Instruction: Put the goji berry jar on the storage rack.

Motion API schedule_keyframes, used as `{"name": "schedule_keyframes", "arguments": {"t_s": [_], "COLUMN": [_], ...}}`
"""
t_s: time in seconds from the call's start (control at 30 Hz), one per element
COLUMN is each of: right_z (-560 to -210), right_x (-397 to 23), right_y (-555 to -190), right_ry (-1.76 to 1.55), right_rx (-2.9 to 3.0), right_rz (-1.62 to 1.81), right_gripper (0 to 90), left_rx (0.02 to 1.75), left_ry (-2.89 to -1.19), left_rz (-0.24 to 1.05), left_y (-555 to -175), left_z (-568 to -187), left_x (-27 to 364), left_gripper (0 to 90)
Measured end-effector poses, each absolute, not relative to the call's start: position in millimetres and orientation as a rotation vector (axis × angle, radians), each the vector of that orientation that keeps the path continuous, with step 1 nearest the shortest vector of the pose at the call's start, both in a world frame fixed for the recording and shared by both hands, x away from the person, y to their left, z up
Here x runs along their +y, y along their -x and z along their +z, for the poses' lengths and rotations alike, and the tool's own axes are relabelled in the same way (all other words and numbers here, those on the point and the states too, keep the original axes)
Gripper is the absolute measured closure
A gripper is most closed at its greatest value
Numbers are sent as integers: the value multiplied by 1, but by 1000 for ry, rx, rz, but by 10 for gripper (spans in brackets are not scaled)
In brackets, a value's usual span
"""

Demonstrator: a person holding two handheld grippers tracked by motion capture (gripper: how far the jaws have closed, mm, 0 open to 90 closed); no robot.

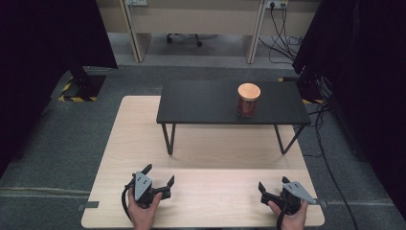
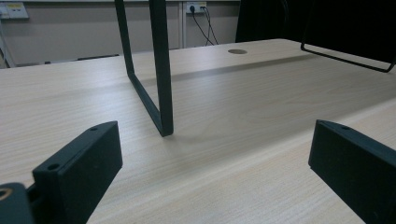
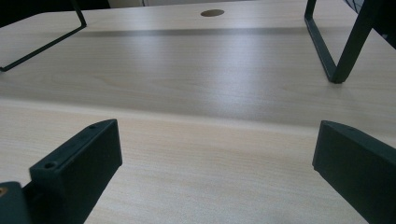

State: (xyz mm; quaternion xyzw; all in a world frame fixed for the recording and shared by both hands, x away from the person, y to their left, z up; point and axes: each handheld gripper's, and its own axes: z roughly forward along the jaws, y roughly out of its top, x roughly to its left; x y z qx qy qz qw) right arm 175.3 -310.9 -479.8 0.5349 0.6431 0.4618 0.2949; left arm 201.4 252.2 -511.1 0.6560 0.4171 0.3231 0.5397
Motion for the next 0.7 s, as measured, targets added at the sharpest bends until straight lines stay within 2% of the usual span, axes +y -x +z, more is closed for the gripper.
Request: {"name": "schedule_keyframes", "arguments": {"t_s": [0.7], "right_z": [-479], "right_x": [-312], "right_y": [-176], "right_ry": [-1426], "right_rx": [1718], "right_rz": [1234], "right_gripper": [14], "left_rx": [990], "left_ry": [-1563], "left_rz": [771], "left_y": [-202], "left_z": [-511], "left_x": [252], "left_gripper": [20]}}
